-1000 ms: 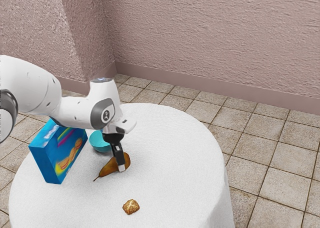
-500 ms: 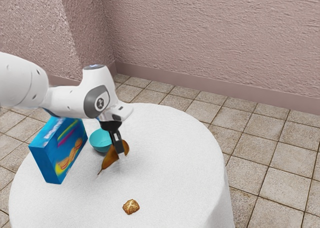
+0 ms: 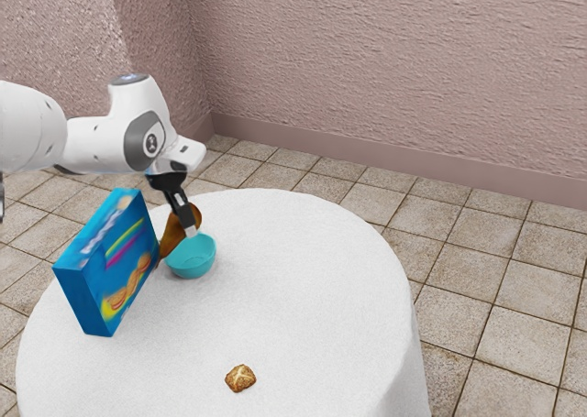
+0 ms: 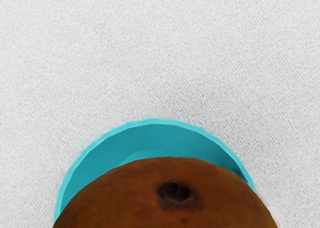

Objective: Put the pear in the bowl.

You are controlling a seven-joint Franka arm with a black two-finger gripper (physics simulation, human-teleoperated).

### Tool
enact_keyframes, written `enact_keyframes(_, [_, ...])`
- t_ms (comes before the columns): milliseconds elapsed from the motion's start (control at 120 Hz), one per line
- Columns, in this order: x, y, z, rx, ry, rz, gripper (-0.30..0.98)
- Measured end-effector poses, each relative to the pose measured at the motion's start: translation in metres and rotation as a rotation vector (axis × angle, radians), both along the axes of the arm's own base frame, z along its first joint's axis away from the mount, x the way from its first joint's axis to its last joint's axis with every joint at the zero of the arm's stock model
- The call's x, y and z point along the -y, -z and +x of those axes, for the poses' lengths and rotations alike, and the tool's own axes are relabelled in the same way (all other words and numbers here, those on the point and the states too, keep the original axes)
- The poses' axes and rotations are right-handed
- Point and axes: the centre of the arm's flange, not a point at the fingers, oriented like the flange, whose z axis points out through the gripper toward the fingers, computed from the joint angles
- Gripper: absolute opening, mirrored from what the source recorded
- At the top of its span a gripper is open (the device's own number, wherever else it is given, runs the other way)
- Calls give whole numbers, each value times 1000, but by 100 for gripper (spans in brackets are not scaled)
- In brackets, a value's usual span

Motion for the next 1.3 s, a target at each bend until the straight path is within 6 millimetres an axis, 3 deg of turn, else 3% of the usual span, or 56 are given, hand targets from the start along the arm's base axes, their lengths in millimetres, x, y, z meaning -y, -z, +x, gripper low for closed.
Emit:
enact_keyframes(117, [-14,12,1,-21,-14,12,32])
enact_keyframes(308, [-16,24,5,-43,-8,23,32])
enact_keyframes(408, [-16,29,5,-53,-4,22,42])
enact_keyframes(600, [-14,32,5,-61,7,16,57])
enact_keyframes(825, [-9,24,5,-51,25,11,65])
enact_keyframes(942, [22,-24,1,-16,93,-22,66])
enact_keyframes(1025, [59,-96,-14,15,206,-40,67])
enact_keyframes(1100, [72,-168,-19,58,271,-37,68])
enact_keyframes(1150, [82,-204,-23,67,318,-7,68])
enact_keyframes(1200, [94,-222,-29,53,360,12,68])
enact_keyframes(1300, [111,-235,-36,15,415,33,68])
